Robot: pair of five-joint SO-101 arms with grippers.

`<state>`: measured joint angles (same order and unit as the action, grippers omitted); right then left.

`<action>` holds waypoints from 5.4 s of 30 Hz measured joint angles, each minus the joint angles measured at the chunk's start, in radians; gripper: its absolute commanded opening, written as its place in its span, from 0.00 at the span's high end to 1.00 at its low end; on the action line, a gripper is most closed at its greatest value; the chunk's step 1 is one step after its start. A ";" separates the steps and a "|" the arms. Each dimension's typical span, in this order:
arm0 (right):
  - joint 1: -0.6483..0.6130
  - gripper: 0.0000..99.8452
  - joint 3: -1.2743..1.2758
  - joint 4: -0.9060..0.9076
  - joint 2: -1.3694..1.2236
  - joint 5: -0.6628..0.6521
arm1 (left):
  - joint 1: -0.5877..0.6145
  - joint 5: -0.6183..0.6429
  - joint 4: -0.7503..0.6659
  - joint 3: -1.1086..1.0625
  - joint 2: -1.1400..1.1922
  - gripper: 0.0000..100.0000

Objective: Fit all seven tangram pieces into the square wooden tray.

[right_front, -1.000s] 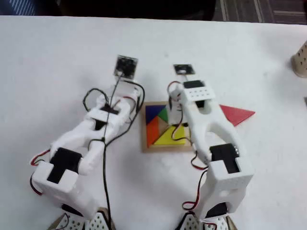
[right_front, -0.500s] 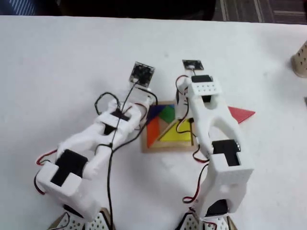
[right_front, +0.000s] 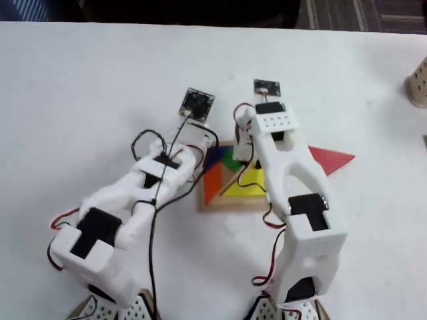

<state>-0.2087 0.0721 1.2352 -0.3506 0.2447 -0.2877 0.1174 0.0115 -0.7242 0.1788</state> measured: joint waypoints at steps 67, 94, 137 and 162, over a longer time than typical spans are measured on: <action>-0.025 0.98 0.167 -0.325 0.066 -1.005 | 0.048 -0.009 -0.020 0.005 0.015 0.98; -0.011 0.84 0.114 -0.235 0.044 -0.824 | 0.055 -0.009 -0.020 0.005 0.015 0.98; -0.135 0.75 0.014 0.006 -0.028 -0.740 | 0.055 -0.009 -0.020 0.005 0.015 0.98; -0.068 0.80 -0.164 0.166 -0.089 -0.632 | 0.055 -0.009 -0.020 0.005 0.015 0.98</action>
<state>-0.2762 -0.0921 1.4009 -0.4396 -0.3874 -0.2325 0.1082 -0.0084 -0.7196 0.1941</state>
